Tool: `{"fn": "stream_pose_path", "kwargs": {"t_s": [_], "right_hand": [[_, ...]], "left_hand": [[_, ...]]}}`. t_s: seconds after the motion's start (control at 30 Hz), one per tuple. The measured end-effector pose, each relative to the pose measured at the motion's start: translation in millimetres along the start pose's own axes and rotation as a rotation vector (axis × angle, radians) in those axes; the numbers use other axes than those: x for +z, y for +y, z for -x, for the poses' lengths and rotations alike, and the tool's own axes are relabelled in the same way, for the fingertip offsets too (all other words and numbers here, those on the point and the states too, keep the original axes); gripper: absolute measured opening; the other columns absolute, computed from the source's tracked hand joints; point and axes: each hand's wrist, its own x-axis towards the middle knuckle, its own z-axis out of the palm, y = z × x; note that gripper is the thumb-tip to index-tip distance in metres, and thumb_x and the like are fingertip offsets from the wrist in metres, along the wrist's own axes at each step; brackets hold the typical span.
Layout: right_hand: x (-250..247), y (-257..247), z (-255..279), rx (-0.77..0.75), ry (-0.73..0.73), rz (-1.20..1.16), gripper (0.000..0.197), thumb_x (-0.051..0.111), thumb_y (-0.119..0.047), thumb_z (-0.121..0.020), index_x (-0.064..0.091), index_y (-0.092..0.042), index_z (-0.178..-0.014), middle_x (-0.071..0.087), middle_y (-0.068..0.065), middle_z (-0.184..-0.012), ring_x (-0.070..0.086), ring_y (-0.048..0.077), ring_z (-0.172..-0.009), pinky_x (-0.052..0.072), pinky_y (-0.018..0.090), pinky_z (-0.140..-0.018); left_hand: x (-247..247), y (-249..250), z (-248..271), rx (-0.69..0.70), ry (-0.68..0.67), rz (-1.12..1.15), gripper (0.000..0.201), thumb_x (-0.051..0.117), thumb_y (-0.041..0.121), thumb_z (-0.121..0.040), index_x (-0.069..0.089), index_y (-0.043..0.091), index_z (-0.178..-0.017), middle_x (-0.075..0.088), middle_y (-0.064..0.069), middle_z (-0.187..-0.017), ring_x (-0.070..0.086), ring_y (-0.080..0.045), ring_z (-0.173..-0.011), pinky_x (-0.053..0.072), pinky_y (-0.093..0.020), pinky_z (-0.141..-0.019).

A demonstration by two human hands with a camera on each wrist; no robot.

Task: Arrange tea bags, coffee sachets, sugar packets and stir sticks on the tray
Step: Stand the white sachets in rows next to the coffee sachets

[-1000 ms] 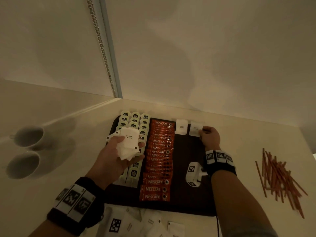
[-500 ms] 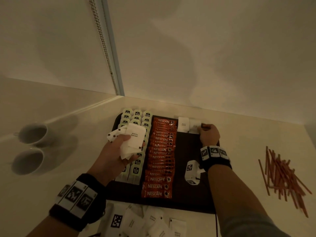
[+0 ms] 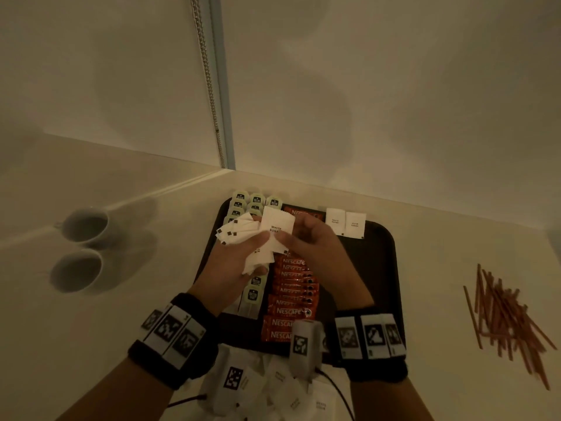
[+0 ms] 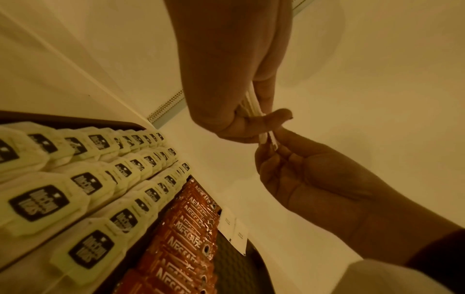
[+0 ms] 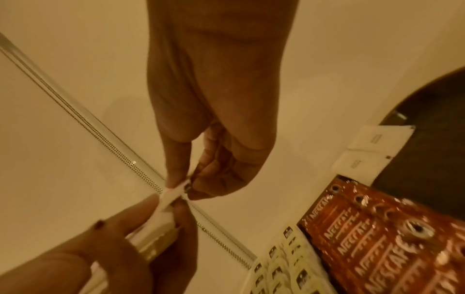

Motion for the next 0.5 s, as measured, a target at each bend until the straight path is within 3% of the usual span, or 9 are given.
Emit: {"fn": "stream_pose_path", "kwargs": {"t_s": [0.1, 0.23, 0.4, 0.5], "right_hand": [[4, 8, 6, 0.057, 0.038, -0.164, 0.01, 0.062, -0.018, -0.087, 0.06, -0.018, -0.097, 0.066, 0.002, -0.103, 0.067, 0.017, -0.092, 0.058, 0.028, -0.075], [-18, 37, -1, 0.155, 0.135, -0.264, 0.02, 0.058, -0.014, -0.09, 0.06, -0.012, -0.109, 0.064, 0.01, -0.111, 0.066, 0.026, -0.099, 0.057, 0.037, -0.08], [-62, 77, -20, 0.234, 0.378, -0.187, 0.031, 0.053, -0.004, -0.092, 0.055, -0.011, -0.122, 0.062, 0.004, -0.112, 0.062, 0.013, -0.096, 0.054, 0.022, -0.069], [-80, 100, -39, 0.299, 0.53, -0.045, 0.03, 0.057, -0.006, -0.091, 0.056, -0.008, -0.12, 0.063, 0.008, -0.113, 0.061, 0.013, -0.09, 0.055, 0.031, -0.081]], "left_hand": [[-2, 0, 0, -0.043, -0.028, 0.05, 0.019, 0.059, 0.009, -0.09, 0.062, 0.02, -0.104, 0.072, -0.002, -0.091, 0.069, -0.014, -0.074, 0.047, -0.021, -0.043], [-14, 2, -1, -0.133, -0.115, 0.221, 0.024, 0.041, 0.015, -0.095, 0.06, 0.017, -0.109, 0.07, -0.009, -0.097, 0.065, -0.026, -0.087, 0.055, -0.026, -0.051], [-24, 3, -6, -0.131, -0.111, 0.279, 0.029, 0.035, 0.013, -0.094, 0.062, 0.013, -0.107, 0.07, -0.014, -0.099, 0.069, -0.029, -0.087, 0.058, -0.028, -0.055], [-25, 1, -10, -0.129, -0.086, 0.3, 0.029, 0.036, 0.012, -0.094, 0.06, 0.012, -0.111, 0.066, -0.017, -0.103, 0.07, -0.032, -0.085, 0.059, -0.03, -0.058]]}}
